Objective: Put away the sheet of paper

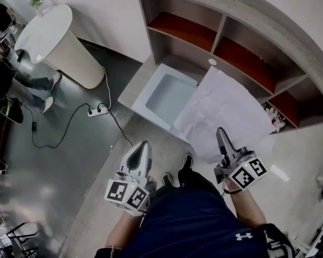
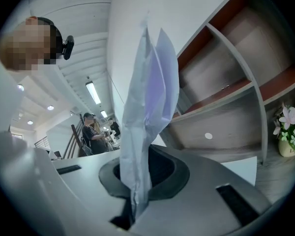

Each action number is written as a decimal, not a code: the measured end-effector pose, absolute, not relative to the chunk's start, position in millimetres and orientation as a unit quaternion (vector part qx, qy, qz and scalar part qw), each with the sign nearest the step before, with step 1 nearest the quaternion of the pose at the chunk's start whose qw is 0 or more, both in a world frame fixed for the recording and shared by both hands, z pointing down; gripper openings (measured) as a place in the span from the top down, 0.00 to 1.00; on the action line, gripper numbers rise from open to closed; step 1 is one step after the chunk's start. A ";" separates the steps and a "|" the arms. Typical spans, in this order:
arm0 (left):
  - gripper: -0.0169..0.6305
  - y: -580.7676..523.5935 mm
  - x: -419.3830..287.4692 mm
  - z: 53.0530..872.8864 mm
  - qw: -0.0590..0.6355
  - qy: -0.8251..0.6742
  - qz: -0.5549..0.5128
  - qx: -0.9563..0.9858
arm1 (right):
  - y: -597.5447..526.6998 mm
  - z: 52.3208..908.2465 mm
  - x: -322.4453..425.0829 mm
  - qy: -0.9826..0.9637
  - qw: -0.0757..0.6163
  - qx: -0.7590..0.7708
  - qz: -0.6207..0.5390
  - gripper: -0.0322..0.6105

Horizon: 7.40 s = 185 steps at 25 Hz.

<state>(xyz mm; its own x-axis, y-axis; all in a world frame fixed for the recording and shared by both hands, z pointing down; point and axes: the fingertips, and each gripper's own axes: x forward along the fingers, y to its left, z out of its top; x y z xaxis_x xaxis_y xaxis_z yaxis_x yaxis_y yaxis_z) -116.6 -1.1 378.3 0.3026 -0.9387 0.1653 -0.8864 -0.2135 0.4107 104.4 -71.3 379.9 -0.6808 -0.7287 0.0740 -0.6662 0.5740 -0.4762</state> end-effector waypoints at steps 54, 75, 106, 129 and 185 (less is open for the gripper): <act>0.95 -137.1 -182.4 363.7 0.211 -0.562 -0.044 0.798 | -189.0 453.2 30.4 0.861 0.009 -0.402 -0.311 0.93; 0.95 -144.3 -183.9 392.2 0.247 -0.530 -0.018 0.811 | -172.6 667.3 99.6 0.662 0.019 -0.450 -0.599 0.93; 0.95 -126.1 -227.1 400.0 0.254 -0.599 -0.023 0.759 | -227.1 719.3 14.0 0.651 -0.037 -0.380 -0.656 0.93; 0.95 -130.3 -274.2 402.1 0.258 -0.621 -0.009 0.740 | -270.3 731.8 -65.8 0.687 -0.069 -0.338 -0.640 0.92; 0.95 -136.6 -169.4 386.0 0.244 -0.545 -0.024 0.802 | -229.8 580.5 44.2 0.744 0.004 -0.410 -0.527 0.63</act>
<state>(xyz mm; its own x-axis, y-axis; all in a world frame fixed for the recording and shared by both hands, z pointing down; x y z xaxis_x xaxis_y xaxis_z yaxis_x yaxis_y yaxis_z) -169.4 -136.6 386.0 0.4040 -0.8861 0.2270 -0.8623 -0.2862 0.4177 44.2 -229.8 580.5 -0.6634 -0.6151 0.4261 -0.6062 0.1080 -0.7879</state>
